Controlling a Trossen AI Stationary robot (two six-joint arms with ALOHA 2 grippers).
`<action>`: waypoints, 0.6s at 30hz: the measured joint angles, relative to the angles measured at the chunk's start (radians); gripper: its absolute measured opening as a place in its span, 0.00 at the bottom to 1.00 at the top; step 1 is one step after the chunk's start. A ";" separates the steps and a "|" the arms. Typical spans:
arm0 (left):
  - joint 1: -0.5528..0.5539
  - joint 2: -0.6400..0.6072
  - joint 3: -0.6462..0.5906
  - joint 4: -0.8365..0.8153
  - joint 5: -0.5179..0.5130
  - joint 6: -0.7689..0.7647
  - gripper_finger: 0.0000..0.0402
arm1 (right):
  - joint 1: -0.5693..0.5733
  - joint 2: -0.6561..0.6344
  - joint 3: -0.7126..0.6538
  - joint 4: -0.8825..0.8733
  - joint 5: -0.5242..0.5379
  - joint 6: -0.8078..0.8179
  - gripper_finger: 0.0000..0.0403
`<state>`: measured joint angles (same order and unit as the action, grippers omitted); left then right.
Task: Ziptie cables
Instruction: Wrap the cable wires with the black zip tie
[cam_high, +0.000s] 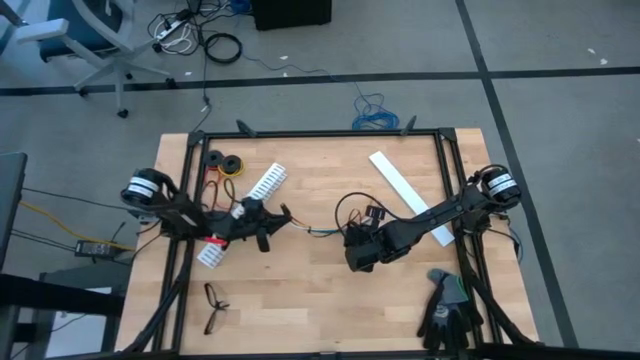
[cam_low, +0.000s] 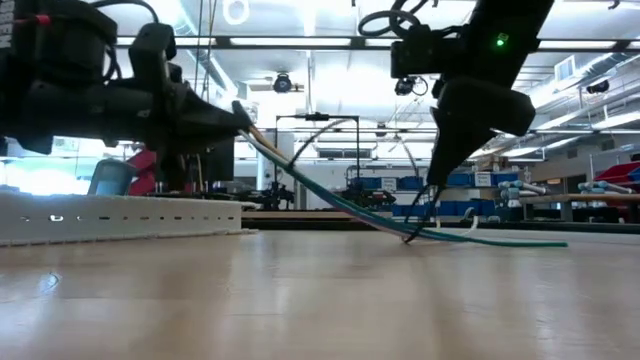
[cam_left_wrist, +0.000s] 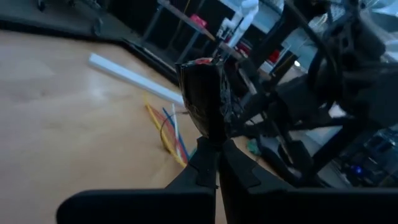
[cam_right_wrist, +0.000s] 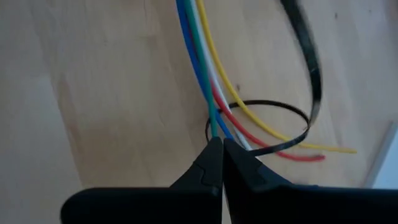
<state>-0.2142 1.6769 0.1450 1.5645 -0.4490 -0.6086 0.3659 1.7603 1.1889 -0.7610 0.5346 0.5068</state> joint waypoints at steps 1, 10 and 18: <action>-0.004 -0.010 -0.006 -0.006 -0.009 0.000 0.02 | 0.001 0.000 0.000 0.007 0.004 -0.003 0.00; -0.022 -0.019 -0.013 -0.043 -0.083 -0.010 0.02 | 0.000 0.000 0.000 0.030 0.008 -0.005 0.00; -0.009 -0.018 0.066 -0.213 -0.085 -0.012 0.02 | -0.003 0.000 0.000 0.186 -0.032 -0.156 0.00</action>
<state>-0.2229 1.6585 0.2107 1.3510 -0.5343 -0.6204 0.3629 1.7603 1.1889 -0.5752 0.5027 0.3512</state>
